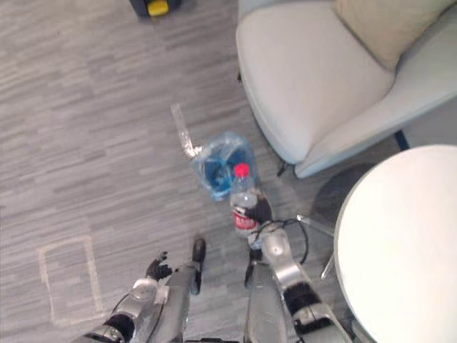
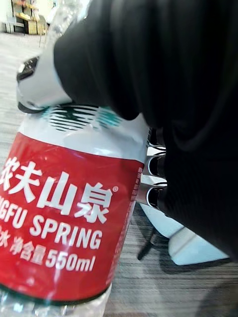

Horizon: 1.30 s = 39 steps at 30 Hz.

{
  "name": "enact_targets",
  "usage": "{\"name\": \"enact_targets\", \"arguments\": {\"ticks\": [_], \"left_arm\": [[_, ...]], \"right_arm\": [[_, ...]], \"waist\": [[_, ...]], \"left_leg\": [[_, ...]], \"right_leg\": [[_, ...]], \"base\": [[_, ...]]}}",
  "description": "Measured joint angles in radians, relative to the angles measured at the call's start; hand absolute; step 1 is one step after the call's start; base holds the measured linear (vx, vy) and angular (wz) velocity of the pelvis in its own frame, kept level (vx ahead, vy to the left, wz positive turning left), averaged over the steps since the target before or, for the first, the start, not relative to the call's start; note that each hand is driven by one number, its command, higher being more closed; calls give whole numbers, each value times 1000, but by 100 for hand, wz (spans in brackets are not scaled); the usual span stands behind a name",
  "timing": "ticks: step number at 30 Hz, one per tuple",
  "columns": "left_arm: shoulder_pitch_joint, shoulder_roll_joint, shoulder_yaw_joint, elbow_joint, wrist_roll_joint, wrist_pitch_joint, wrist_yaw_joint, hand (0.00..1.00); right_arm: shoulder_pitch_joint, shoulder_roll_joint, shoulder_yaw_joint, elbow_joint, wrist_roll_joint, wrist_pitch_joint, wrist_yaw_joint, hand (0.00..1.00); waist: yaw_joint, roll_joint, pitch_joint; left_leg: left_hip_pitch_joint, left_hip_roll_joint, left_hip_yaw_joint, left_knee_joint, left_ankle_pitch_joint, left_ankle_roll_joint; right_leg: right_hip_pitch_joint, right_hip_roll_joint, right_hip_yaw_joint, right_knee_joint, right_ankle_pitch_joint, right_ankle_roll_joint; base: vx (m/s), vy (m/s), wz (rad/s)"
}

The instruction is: Gather rubbish on tea table into small bin, then transfer packed bag to large trash can.

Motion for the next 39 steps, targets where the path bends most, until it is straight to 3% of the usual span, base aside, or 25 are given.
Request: {"name": "enact_targets", "arguments": {"ticks": [1,5,15,24,27,28,39], "left_arm": [[-17,-7,10,-23,-20,-5,2,0],[-61,-28,12,-79,-54,-17,24,0],[-18,-59,-32,-355,-103,-74,40,0],[11,-58,-43,-460,-103,-119,39,0],[21,-17,-48,-490,-102,-135,40,0],[26,-6,-48,-485,-102,-134,41,0],[106,17,-59,-592,-102,-143,45,0]], "right_arm": [[-34,-4,11,-30,0,6,-11,100],[-157,-39,30,-44,0,8,-38,100],[-428,-167,33,-42,37,15,-102,100],[-608,-278,35,69,49,18,-137,100],[-710,-342,33,185,98,18,-156,100],[-711,-349,33,201,103,17,-158,0],[-702,-370,33,222,163,7,-130,0]], "waist": [[15,-3,6],[28,-3,19],[78,5,47],[97,5,50],[106,5,50],[109,5,50],[117,4,49]], "left_leg": [[-66,8,4,43,-13,-4],[-193,10,2,114,-24,-9],[-418,-15,1,202,-25,-9],[-526,-48,8,227,-18,-4],[-587,-61,18,234,-10,2],[-590,-61,17,239,-10,2],[-641,-65,12,270,0,-1]], "right_leg": [[-65,1,-1,40,-9,-7],[-187,-2,-4,107,-19,-17],[-406,-45,-11,228,-47,-20],[-520,-92,-8,292,-71,-15],[-592,-107,4,319,-73,-16],[-594,-107,3,320,-74,-16],[-645,-111,9,371,-90,-7]], "base": [[-86,-54,-4],[-58,-38,6],[-38,13,17],[1,32,15],[-7,36,14],[-11,48,11],[-25,8,6]]}}
